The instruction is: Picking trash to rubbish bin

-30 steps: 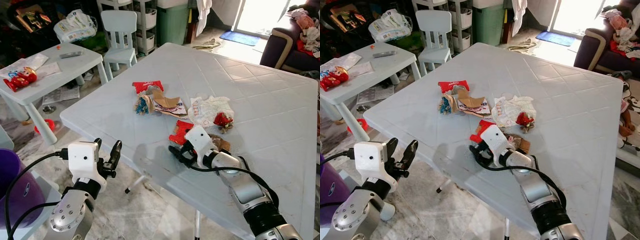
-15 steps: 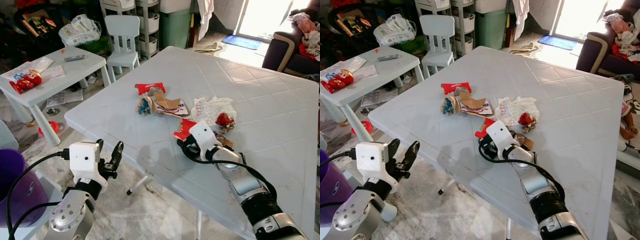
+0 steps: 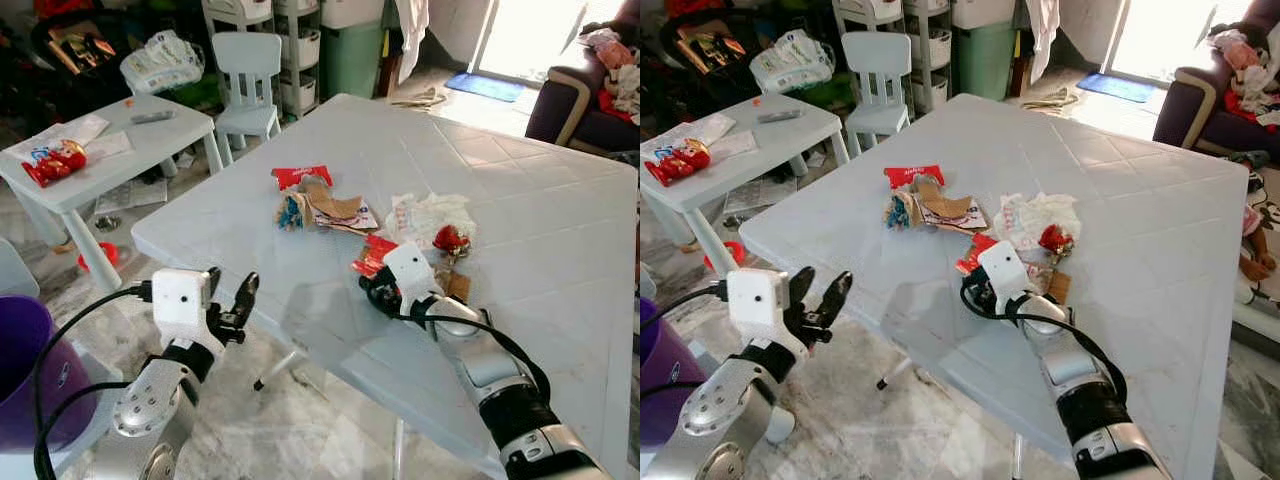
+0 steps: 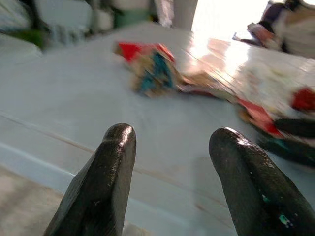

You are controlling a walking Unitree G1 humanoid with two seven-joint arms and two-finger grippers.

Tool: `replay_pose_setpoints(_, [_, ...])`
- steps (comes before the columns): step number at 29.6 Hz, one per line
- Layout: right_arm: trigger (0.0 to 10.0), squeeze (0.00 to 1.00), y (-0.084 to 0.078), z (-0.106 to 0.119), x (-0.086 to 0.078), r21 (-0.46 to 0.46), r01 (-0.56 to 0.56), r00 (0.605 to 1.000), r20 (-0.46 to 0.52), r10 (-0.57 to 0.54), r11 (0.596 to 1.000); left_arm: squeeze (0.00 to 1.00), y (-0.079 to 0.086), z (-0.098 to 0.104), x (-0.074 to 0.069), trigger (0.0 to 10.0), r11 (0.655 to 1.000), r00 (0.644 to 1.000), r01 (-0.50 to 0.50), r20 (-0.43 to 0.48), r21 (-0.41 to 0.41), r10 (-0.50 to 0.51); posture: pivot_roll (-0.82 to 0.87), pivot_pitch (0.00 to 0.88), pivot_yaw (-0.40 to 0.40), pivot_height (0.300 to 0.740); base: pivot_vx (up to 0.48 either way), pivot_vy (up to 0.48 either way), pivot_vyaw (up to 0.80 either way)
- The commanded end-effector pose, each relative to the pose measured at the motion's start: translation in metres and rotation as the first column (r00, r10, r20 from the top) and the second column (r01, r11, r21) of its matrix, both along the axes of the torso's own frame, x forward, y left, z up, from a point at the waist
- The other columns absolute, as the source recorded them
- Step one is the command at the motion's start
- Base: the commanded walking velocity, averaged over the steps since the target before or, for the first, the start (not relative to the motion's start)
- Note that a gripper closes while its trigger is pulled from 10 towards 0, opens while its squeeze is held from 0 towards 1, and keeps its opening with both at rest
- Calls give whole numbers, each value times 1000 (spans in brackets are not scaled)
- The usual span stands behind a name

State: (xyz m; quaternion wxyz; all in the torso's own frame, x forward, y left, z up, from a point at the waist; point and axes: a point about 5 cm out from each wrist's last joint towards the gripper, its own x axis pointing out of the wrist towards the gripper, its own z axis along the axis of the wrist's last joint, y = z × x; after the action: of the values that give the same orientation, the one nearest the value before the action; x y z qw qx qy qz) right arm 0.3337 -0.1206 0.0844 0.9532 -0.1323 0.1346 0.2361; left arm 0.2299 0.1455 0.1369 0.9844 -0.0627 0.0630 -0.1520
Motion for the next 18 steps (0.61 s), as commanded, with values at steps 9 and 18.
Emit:
replay_pose_setpoints(9, [0,0,-14,-12,-4,-19,61,996,-60,-62,998,0,-24,-18,-17,10000,976,963,198,-166,-94,-212,159,54,-21,740,0,0,0])
replay_pose_setpoints(18, [0,0,-13,-9,-2,-11,63,997,-50,-64,998,0,-25,-19,-20,10000,969,951,225,-194,-98,-241,160,55,-27,740,0,0,0])
